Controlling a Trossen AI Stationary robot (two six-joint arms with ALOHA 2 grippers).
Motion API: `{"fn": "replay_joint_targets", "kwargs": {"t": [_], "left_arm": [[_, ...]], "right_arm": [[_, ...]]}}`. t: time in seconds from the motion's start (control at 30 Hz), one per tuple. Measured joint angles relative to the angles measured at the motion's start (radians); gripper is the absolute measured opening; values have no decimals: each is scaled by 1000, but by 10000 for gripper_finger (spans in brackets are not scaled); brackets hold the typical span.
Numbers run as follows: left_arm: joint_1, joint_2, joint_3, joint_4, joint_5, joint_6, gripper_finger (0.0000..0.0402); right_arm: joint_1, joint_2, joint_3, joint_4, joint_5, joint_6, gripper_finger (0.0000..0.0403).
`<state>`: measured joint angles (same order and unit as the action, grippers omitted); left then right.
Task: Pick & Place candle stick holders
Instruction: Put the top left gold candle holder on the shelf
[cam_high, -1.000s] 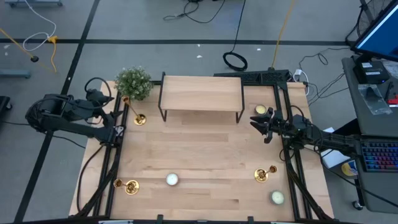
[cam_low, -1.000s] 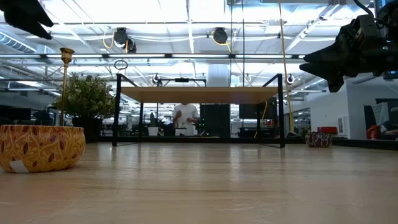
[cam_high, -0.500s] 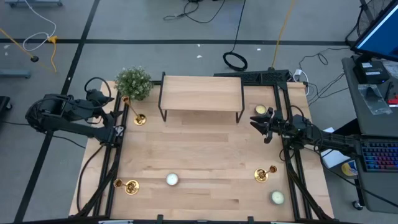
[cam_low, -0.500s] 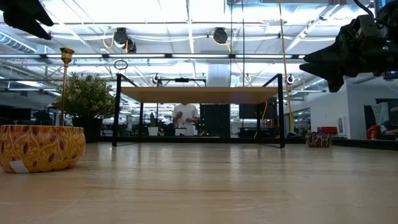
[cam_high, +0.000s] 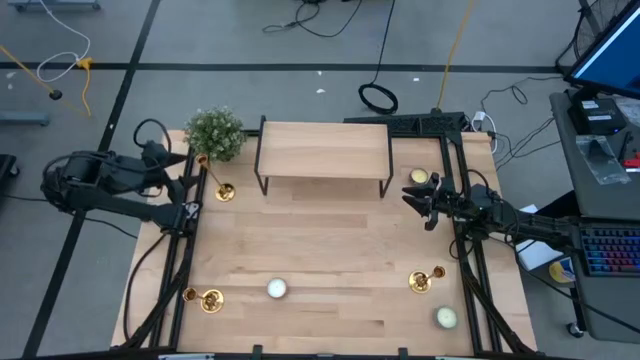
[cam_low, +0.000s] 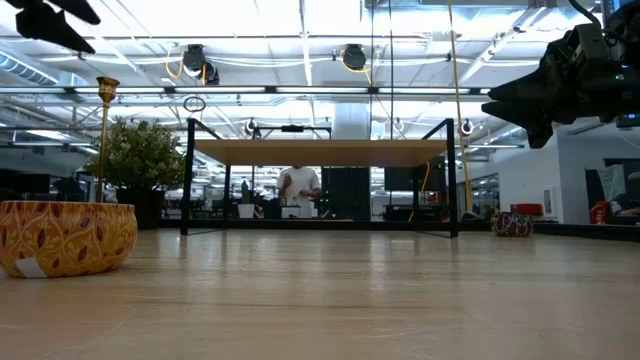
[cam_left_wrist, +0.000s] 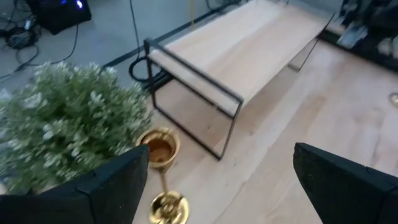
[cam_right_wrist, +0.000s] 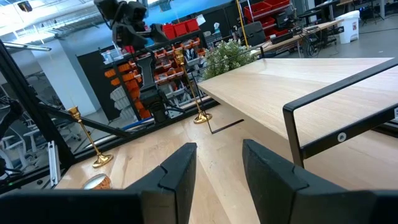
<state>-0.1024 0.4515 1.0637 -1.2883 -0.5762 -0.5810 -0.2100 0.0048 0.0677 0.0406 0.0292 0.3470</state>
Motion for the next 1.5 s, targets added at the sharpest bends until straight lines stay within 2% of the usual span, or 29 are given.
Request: {"fn": "replay_joint_targets", "kwargs": {"t": [0.37,0.7,1.0,1.5], "left_arm": [[0,24,-9,-30,-92,-3,390],[0,36,-147,-49,-137,2,390],[4,40,-204,-43,-221,22,390],[5,64,-202,-37,-223,19,390]], "right_arm": [[0,0,0,0,0,0,126],[0,0,0,0,0,0,126],[0,0,0,0,0,0,126],[0,0,0,0,0,0,126]]}}
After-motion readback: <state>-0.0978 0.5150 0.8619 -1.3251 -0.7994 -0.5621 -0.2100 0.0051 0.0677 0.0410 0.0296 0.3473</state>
